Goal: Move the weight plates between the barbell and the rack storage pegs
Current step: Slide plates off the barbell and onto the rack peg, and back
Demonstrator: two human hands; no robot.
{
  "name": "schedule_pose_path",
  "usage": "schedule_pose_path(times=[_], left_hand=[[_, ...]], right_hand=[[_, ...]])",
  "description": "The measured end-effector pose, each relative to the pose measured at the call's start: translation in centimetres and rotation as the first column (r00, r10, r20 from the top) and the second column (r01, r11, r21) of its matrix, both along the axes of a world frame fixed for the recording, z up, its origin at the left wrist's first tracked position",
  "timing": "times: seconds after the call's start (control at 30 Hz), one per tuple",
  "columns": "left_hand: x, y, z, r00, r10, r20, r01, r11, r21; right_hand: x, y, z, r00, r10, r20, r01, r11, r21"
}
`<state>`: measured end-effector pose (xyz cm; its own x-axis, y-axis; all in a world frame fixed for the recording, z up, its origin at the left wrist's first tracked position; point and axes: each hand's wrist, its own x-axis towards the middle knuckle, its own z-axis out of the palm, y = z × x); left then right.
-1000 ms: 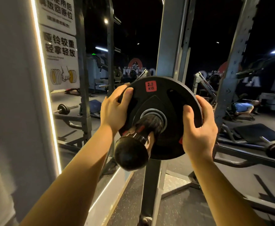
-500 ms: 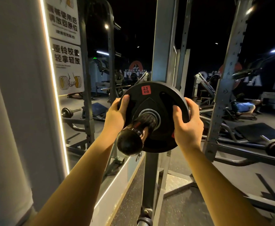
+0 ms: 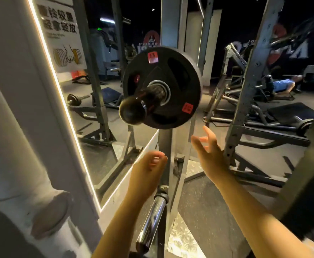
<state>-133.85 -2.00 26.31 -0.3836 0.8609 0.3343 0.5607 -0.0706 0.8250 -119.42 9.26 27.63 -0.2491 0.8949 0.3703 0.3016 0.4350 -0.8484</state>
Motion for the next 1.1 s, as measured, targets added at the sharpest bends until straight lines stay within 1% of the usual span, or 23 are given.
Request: schedule_pose_path(times=[0.07,0.1,0.17,0.27,0.37,0.43,0.5,0.57,0.63,0.73,0.83,0.87,0.93,1.1], left_hand=[[2.8,-1.8,-1.4,0.999,-0.047,0.000,0.047,0.994,-0.095],[4.4,-2.6,-2.4,0.997,-0.070,-0.009,0.068,0.987,-0.146],[7.8,-3.8,-4.4,0.990,-0.115,-0.079,0.092,0.965,-0.244],[14.3,-5.5,-7.9,0.982,-0.144,-0.122,0.073,0.886,-0.458],[22.0,-6.9,-11.7,0.941,-0.285,-0.182,0.141,0.819,-0.556],[27.2,-7.7,-13.9,0.923,-0.353,-0.152,0.203,0.783,-0.587],[31.6,-8.3,-15.7,0.919,-0.376,-0.116,0.230,0.753,-0.617],[36.5,-8.8,-17.2,0.905,-0.415,-0.094,0.261,0.714,-0.649],[41.0,-9.1,-18.4,0.882,-0.467,-0.068,0.305,0.673,-0.674],[48.4,-8.9,-19.6,0.824,-0.565,-0.048,0.375,0.606,-0.702],[55.6,-8.7,-20.4,0.763,-0.646,-0.002,0.450,0.534,-0.716],[59.1,-8.5,-20.4,0.730,-0.683,0.007,0.481,0.507,-0.715],[61.0,-8.3,-21.0,0.725,-0.688,0.025,0.495,0.495,-0.714],[68.9,-6.7,-22.2,0.626,-0.778,0.055,0.546,0.386,-0.744]], right_hand=[[3.5,-1.6,-3.0,0.979,0.139,0.147,-0.110,0.975,-0.192],[5.3,-2.2,-4.5,0.960,0.205,0.193,-0.147,0.950,-0.275],[9.1,-3.7,-6.8,0.916,0.315,0.248,-0.186,0.882,-0.433],[16.0,-6.6,-9.1,0.835,0.447,0.319,-0.208,0.795,-0.570],[24.0,-9.0,-12.1,0.810,0.484,0.332,-0.172,0.737,-0.654],[29.5,-10.7,-14.5,0.830,0.453,0.327,-0.117,0.713,-0.692],[34.1,-12.5,-16.4,0.855,0.397,0.332,-0.049,0.700,-0.712],[39.3,-14.3,-18.1,0.881,0.346,0.323,0.021,0.653,-0.757],[44.3,-15.8,-18.7,0.880,0.323,0.349,0.074,0.632,-0.771],[52.3,-17.4,-18.8,0.880,0.254,0.401,0.160,0.637,-0.754],[60.2,-19.3,-18.8,0.908,0.146,0.392,0.226,0.618,-0.753],[63.9,-20.2,-18.9,0.918,0.085,0.386,0.263,0.599,-0.756],[66.4,-20.9,-19.3,0.931,0.034,0.363,0.286,0.549,-0.786],[74.8,-22.7,-20.1,0.905,-0.225,0.360,0.424,0.442,-0.790]])
